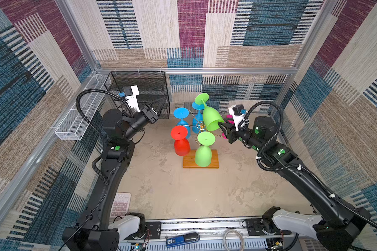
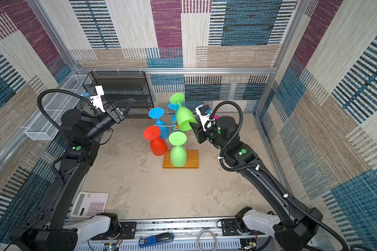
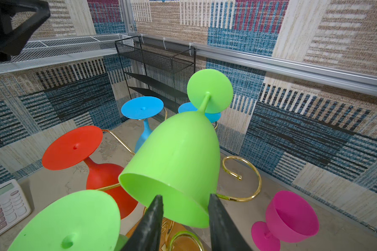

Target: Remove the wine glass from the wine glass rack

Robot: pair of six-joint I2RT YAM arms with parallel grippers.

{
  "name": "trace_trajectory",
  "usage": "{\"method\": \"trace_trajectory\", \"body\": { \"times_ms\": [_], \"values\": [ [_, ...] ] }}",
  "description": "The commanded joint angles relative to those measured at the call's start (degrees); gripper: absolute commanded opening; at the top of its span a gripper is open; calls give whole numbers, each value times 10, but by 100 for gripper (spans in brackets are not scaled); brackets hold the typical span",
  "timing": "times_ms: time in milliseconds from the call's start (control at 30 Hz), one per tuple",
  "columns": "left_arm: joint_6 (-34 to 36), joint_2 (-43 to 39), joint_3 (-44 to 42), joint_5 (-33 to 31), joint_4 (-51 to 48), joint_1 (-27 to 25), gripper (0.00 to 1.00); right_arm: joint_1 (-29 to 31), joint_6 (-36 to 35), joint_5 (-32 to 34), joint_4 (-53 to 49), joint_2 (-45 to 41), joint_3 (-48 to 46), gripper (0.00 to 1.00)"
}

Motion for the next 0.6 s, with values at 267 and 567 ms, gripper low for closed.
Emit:
{"method": "trace_trajectory", "body": {
  "times_ms": [267,567],
  "values": [
    [-1,0,-1,1,26,3,43,1,-13,-13,32,8,4,28],
    [-7,-3,-1,3,29,5,43,1,-23,-15,31,9,3,19]
  ]
}}
